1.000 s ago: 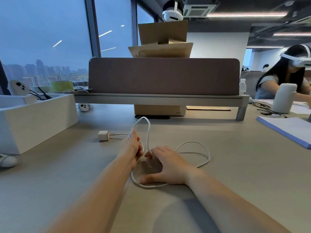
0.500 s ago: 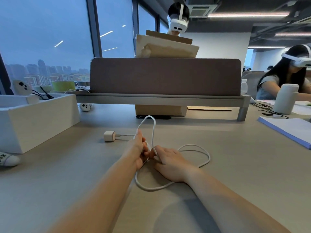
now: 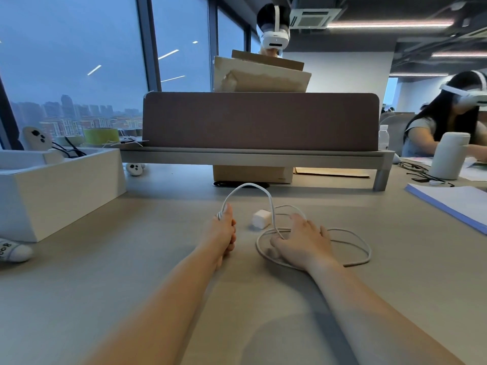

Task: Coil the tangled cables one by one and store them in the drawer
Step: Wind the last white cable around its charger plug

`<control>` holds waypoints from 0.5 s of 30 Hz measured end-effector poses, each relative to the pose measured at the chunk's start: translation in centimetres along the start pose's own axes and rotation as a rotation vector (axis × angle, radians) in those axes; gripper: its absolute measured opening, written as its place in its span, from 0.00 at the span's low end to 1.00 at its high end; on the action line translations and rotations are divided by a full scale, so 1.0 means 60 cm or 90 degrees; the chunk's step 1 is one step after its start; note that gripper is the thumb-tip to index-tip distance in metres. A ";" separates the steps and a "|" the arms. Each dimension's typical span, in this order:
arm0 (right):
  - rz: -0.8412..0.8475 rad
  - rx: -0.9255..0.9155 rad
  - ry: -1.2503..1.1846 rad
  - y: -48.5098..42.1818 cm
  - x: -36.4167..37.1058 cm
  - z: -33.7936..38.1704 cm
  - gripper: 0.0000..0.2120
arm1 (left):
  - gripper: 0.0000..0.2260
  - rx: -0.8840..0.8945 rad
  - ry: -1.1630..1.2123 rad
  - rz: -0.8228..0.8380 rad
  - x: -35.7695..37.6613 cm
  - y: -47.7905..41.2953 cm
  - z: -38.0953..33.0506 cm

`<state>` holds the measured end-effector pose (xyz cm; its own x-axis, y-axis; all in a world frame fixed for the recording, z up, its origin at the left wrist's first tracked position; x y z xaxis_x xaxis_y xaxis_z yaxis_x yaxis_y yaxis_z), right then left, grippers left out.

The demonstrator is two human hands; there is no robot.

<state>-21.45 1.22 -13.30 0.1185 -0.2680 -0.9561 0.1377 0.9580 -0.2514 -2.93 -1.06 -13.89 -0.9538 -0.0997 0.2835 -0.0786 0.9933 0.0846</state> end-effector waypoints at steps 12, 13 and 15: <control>-0.459 -0.225 -0.304 0.045 -0.071 0.056 0.28 | 0.18 0.172 -0.323 0.105 0.040 0.018 -0.005; -0.492 -0.217 -0.309 0.047 -0.076 0.051 0.26 | 0.18 0.170 -0.319 0.119 0.043 0.019 -0.003; -0.555 -0.190 -0.345 0.049 -0.087 0.037 0.25 | 0.18 0.143 -0.262 0.147 0.048 0.026 -0.003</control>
<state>-19.51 5.19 -8.71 0.5264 -0.8119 -0.2523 0.1481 0.3798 -0.9131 -5.72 0.18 -12.79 -0.9851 0.1097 -0.1328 0.1300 0.9793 -0.1554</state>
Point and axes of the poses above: each hand's wrist, its own y-axis away from the middle knuckle, its own x-axis out of the palm, z = x × y, the point moved 5 cm from there along -y, towards the middle knuckle, and after that the axes turned 13 degrees about y, right-handed, at the moved point
